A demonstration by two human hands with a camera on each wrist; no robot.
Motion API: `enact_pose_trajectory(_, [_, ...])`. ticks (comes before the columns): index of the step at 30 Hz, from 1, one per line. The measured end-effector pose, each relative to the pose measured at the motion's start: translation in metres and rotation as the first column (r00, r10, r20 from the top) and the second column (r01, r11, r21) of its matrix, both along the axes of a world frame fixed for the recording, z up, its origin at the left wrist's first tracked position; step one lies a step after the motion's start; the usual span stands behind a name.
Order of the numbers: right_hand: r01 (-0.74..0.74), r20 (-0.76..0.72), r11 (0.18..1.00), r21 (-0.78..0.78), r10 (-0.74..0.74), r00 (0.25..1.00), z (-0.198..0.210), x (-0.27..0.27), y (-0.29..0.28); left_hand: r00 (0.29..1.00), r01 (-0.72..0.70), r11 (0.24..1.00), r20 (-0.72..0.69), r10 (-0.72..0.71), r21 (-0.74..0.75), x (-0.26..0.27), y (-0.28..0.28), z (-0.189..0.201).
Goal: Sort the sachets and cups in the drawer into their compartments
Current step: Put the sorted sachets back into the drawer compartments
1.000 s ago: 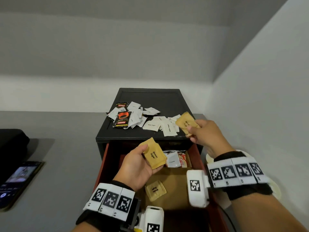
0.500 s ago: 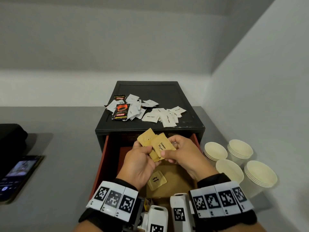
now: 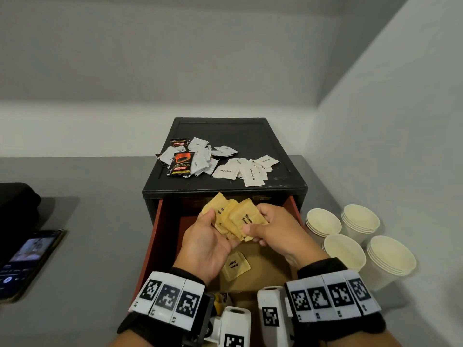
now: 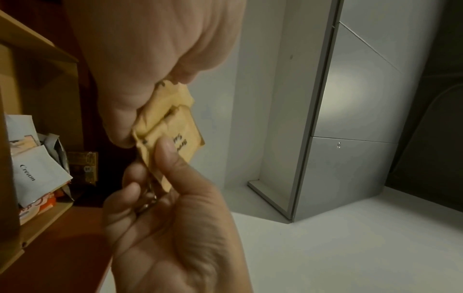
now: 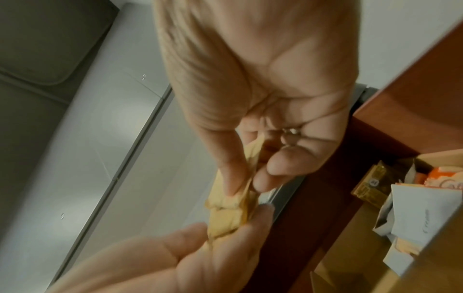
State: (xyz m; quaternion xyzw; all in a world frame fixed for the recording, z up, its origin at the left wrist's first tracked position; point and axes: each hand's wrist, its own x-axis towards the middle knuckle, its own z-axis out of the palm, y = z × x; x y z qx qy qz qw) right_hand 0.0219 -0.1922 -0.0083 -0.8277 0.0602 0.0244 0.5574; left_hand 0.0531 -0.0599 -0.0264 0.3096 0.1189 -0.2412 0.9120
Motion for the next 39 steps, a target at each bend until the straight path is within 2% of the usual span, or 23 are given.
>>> enact_pose_trajectory(7, [0.263,0.046,0.945,0.196,-0.277,0.960,0.007,0.002,-0.023,0.999,-0.034,0.998,-0.015,0.035,0.052,0.005,0.004,0.002])
enact_pose_trajectory(9, [0.260,0.043,0.944,0.204,-0.274,0.961,0.008,0.003,-0.021,1.000,-0.021,0.998,0.003,0.021,0.063,0.005,0.003,0.002])
enact_pose_trajectory(12, [0.174,0.086,0.960,0.218,-0.196,0.977,0.010,0.002,-0.014,0.999,0.007,0.996,0.036,-0.011,0.093,0.003,0.002,0.002])
enact_pose_trajectory(15, [0.169,0.144,0.984,0.058,-0.175,0.974,0.011,0.004,-0.008,0.996,0.042,0.991,0.068,-0.051,0.126,0.000,0.002,0.004])
enact_pose_trajectory(19, [0.254,0.291,0.934,-0.250,-0.178,0.940,0.014,0.011,-0.003,0.995,0.062,0.992,0.065,-0.069,0.107,-0.003,0.001,0.007])
enact_pose_trajectory(21, [0.181,0.285,0.911,-0.371,-0.074,0.956,0.014,0.014,0.004,0.992,0.085,0.992,0.080,-0.093,0.096,-0.005,-0.002,0.007])
enact_pose_trajectory(23, [0.071,0.214,0.895,-0.440,0.027,0.977,0.011,0.016,0.013,0.987,0.116,0.991,0.102,-0.123,0.073,-0.007,-0.003,0.008])
enact_pose_trajectory(26, [-0.039,0.114,0.906,-0.421,0.095,0.989,0.006,0.017,0.017,0.979,0.163,0.986,0.114,-0.167,0.038,-0.008,0.000,0.008])
enact_pose_trajectory(29, [-0.055,0.109,0.900,-0.432,0.113,0.988,0.004,0.015,0.017,0.979,0.168,0.986,0.113,-0.168,0.014,-0.008,0.003,0.009])
enact_pose_trajectory(32, [0.016,0.143,0.939,-0.345,0.036,0.989,0.004,0.017,0.013,0.982,0.146,0.985,0.105,-0.155,0.091,-0.006,0.001,0.006])
enact_pose_trajectory(35, [0.084,0.094,0.978,-0.192,-0.067,0.993,0.004,0.018,0.006,0.993,0.106,0.984,0.035,-0.112,0.145,-0.004,0.001,0.003])
enact_pose_trajectory(39, [0.259,0.069,0.966,0.018,-0.259,0.963,0.004,0.019,-0.004,0.998,0.054,0.973,-0.006,-0.054,0.223,-0.002,0.002,0.000])
